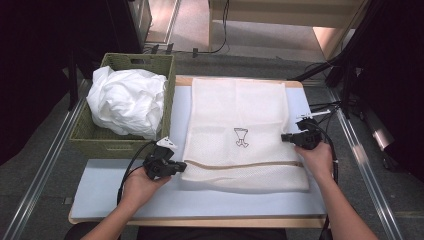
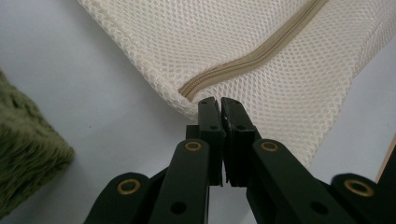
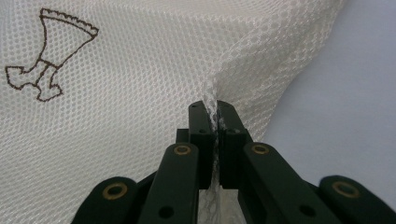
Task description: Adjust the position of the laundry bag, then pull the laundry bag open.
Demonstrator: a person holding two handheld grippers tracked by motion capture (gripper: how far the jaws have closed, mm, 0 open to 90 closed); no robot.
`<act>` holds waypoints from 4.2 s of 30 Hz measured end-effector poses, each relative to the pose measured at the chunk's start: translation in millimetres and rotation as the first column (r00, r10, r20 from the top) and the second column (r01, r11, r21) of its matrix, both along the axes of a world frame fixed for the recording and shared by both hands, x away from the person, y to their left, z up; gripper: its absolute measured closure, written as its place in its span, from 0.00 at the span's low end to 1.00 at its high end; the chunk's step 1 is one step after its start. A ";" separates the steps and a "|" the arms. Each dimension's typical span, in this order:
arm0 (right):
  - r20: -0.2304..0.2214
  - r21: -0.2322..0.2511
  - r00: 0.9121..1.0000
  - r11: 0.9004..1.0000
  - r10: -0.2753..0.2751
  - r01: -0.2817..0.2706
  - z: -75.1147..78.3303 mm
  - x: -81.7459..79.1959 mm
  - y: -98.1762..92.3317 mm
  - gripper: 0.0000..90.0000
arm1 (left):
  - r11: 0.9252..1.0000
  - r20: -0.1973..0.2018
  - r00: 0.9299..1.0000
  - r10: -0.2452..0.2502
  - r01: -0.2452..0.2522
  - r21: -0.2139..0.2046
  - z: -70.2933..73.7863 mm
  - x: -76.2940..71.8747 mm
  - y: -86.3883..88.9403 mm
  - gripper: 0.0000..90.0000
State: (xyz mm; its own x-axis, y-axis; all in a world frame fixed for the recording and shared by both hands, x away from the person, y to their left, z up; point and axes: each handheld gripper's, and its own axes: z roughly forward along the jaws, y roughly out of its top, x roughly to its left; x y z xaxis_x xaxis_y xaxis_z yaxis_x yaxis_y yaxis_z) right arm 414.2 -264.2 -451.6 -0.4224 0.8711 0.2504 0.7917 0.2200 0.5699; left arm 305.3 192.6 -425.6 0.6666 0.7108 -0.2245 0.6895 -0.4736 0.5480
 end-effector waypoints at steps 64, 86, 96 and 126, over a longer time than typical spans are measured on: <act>0.106 0.067 0.994 0.997 0.019 -0.026 25.4 -59.9 -8.2 0.62 | 0.993 0.014 0.999 -0.050 0.052 -0.104 22.6 -9.5 -13.7 0.47; 0.102 0.063 0.995 0.998 0.012 -0.019 31.8 -78.5 -13.6 0.79 | 0.983 0.010 0.988 -0.152 0.153 -0.097 33.4 5.7 -50.1 0.44; 0.082 0.067 0.997 0.998 -0.004 -0.002 28.9 -95.0 -25.1 0.97 | 0.971 0.022 0.977 -0.213 0.214 -0.110 38.2 16.5 -76.5 0.44; -0.053 0.042 0.998 0.998 0.045 -0.043 -13.2 -76.7 -19.0 1.00 | 0.960 0.035 0.966 -0.257 0.259 -0.104 24.4 28.9 -98.1 0.45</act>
State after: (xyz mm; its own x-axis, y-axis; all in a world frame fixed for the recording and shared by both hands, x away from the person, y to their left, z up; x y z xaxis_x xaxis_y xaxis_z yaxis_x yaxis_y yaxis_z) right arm 337.5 -283.2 -464.8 -0.4449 0.8406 0.3089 0.8117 0.2328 0.5357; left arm 334.1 94.4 -401.1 0.8297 0.4867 -0.2733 0.5391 -0.5719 0.6183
